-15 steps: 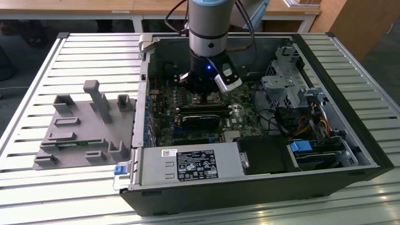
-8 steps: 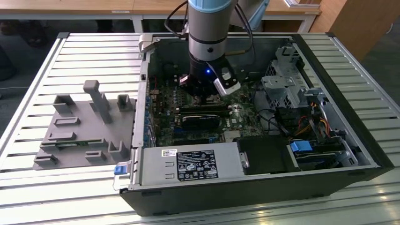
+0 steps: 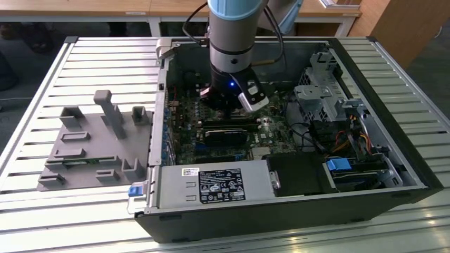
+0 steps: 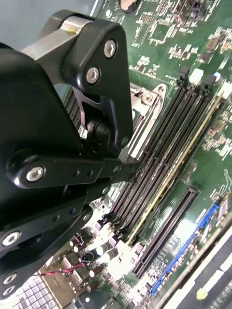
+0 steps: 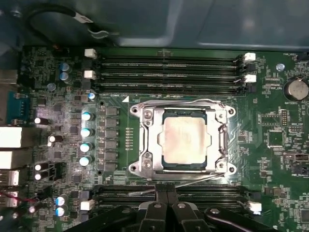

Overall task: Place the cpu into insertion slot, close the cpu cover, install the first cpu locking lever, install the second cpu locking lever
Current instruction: 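Install the second cpu locking lever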

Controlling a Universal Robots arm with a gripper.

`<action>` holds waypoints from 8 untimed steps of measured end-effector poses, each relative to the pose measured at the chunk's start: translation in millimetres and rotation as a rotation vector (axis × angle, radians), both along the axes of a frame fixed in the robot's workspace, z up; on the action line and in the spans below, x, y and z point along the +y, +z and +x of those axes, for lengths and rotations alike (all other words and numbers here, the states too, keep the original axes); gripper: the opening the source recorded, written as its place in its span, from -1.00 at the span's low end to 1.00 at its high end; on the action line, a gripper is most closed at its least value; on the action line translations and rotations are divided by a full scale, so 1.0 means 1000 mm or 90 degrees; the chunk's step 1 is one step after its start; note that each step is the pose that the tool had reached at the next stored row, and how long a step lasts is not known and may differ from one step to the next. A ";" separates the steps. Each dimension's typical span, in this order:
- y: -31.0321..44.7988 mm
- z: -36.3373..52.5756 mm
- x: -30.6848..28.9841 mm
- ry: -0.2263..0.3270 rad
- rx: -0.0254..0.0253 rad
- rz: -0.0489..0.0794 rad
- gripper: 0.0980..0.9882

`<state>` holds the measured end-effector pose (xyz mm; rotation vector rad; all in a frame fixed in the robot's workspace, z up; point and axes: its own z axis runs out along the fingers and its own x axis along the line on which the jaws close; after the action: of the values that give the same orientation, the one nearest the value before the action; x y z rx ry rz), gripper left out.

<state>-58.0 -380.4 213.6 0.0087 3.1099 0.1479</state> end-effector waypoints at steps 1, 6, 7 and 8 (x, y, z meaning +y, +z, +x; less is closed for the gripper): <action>0.0000 -0.0015 -0.0003 0.000 0.0000 0.002 -0.98; -0.0011 -0.0059 -0.0006 0.000 0.0000 0.008 -0.98; -0.0017 -0.0064 -0.0006 0.000 0.0000 0.009 -0.98; -0.0025 -0.0070 -0.0007 0.000 0.0001 0.011 -0.98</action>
<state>-65.1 -381.0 211.2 0.0083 3.1087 0.1746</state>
